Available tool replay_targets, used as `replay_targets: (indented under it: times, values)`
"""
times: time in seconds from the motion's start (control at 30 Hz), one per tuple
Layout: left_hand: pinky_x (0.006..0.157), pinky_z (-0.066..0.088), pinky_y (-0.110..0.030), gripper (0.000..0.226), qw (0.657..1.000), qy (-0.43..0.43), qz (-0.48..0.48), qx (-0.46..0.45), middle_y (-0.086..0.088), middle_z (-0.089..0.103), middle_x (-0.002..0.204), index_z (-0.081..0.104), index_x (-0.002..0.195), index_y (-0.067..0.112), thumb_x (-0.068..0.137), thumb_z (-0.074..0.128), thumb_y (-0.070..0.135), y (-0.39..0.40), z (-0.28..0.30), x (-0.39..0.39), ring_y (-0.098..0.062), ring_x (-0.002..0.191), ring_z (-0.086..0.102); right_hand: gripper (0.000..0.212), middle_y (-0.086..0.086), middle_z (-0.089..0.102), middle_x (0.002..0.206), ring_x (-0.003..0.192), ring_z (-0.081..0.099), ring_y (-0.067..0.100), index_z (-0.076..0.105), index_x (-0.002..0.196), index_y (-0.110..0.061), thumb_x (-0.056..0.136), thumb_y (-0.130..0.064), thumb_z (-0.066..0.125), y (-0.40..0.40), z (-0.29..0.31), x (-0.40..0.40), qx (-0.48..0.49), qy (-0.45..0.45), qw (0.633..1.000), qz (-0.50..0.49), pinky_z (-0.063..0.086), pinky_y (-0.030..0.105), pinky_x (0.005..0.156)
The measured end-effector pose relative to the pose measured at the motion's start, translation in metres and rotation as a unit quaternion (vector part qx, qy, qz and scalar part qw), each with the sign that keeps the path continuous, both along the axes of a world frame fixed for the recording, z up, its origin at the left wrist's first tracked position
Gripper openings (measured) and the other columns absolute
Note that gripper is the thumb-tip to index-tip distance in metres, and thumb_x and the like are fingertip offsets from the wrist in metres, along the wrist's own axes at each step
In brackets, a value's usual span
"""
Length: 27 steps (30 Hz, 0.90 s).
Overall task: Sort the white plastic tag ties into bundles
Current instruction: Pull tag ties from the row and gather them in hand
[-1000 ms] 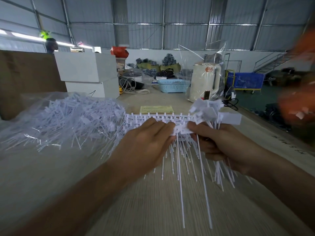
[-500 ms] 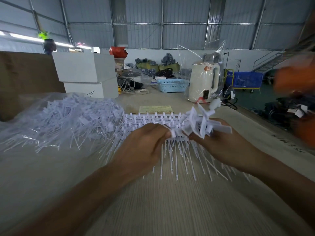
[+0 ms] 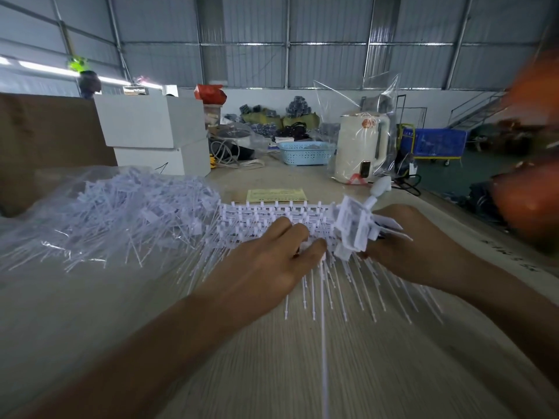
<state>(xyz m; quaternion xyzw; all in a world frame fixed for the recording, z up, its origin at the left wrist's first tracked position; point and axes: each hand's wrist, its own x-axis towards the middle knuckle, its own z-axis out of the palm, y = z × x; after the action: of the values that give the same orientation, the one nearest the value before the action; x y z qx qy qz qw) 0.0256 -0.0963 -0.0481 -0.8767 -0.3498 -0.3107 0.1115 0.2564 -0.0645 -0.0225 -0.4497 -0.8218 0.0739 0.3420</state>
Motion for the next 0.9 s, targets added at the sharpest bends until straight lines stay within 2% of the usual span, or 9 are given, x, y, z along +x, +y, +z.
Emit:
replay_targets:
  times: [0.1,0.13,0.27,0.4,0.5,0.6,0.67,0.8,0.9]
  values:
    - [0.059,0.049,-0.033,0.017,0.998,-0.025,0.043,-0.027,0.023,0.042,0.094,0.054,0.097,0.047,0.103,0.043,0.036,0.009,-0.003,-0.009,0.001,0.081,0.044,0.046,-0.008,0.051,0.047,0.053,0.056,-0.003,0.051,0.054,-0.029,0.097,-0.014,0.058,0.012,0.003,0.021,0.023,0.065,0.997,-0.035,0.037,0.021,0.048]
    - [0.063,0.048,-0.037,0.014,0.998,-0.027,0.041,0.041,0.026,0.043,0.089,0.049,0.088,0.048,0.102,0.045,0.049,0.017,-0.008,-0.011,0.003,0.075,0.045,0.04,-0.005,0.058,0.053,0.054,0.058,0.003,0.06,0.061,-0.024,0.1,-0.019,0.059,0.013,0.007,0.027,-0.01,0.123,0.992,-0.014,0.045,0.019,0.053]
    - [0.073,0.043,-0.036,0.037,0.992,-0.085,0.079,0.056,0.01,0.051,0.092,0.066,0.103,0.025,0.099,0.043,0.053,0.028,-0.018,-0.023,-0.01,0.081,0.051,0.025,-0.008,0.055,0.063,0.054,0.044,0.008,0.062,0.071,-0.03,0.087,-0.05,0.059,0.013,0.007,0.025,-0.163,0.33,0.929,0.035,0.039,0.016,0.048]
    - [0.074,0.038,-0.016,0.033,0.979,-0.166,0.085,0.087,-0.002,0.059,0.095,0.07,0.121,0.006,0.097,0.06,0.026,0.022,-0.01,-0.016,0.0,0.075,0.038,0.034,0.003,0.058,0.065,0.052,0.05,0.015,0.056,0.095,-0.008,0.103,-0.039,0.045,0.001,-0.004,0.004,-0.201,0.267,0.937,0.098,0.043,0.025,0.047]
    - [0.078,0.038,-0.009,0.032,0.971,-0.206,0.042,0.115,-0.001,0.063,0.096,0.071,0.12,0.006,0.09,0.071,0.016,0.017,-0.008,-0.009,0.005,0.072,0.042,0.027,-0.003,0.045,0.057,0.045,0.032,0.01,0.061,0.09,-0.018,0.1,-0.04,0.05,-0.011,-0.008,-0.016,-0.253,0.293,0.916,0.107,0.028,0.021,0.041]
    - [0.075,0.039,-0.009,0.032,0.966,-0.233,0.027,0.111,0.01,0.061,0.094,0.072,0.118,0.007,0.086,0.077,0.011,0.009,-0.005,-0.002,0.004,0.073,0.042,0.031,-0.011,0.036,0.053,0.044,0.028,0.005,0.061,0.063,-0.033,0.077,-0.061,0.065,-0.018,-0.01,-0.03,-0.262,0.293,0.914,0.097,0.025,0.02,0.044]
    - [0.072,0.04,-0.008,0.034,0.959,-0.259,0.025,0.115,0.019,0.055,0.089,0.073,0.118,0.009,0.085,0.078,0.011,0.005,-0.004,0.0,0.006,0.071,0.045,0.024,-0.016,0.042,0.052,0.043,0.034,0.001,0.068,0.07,-0.037,0.075,-0.061,0.071,-0.025,-0.009,-0.035,-0.244,0.282,0.921,0.112,0.029,0.018,0.045]
    - [0.07,0.044,-0.01,0.037,0.952,-0.288,0.009,0.103,0.018,0.059,0.088,0.072,0.12,0.012,0.083,0.08,0.009,0.002,-0.002,0.004,0.005,0.073,0.052,0.008,-0.025,0.058,0.054,0.046,0.053,-0.01,0.068,0.084,-0.028,0.086,-0.026,0.075,-0.028,-0.013,-0.043,-0.194,0.294,0.925,0.14,0.036,0.002,0.045]
    - [0.064,0.052,-0.02,0.046,0.955,-0.287,-0.031,0.073,0.01,0.068,0.093,0.068,0.127,0.019,0.083,0.08,0.011,-0.001,0.0,0.007,-0.008,0.074,0.059,0.004,-0.028,0.068,0.069,0.061,0.061,-0.014,0.071,0.09,-0.034,0.09,-0.03,0.071,-0.028,-0.016,-0.044,-0.168,0.297,0.934,0.108,0.039,0.0,0.05]
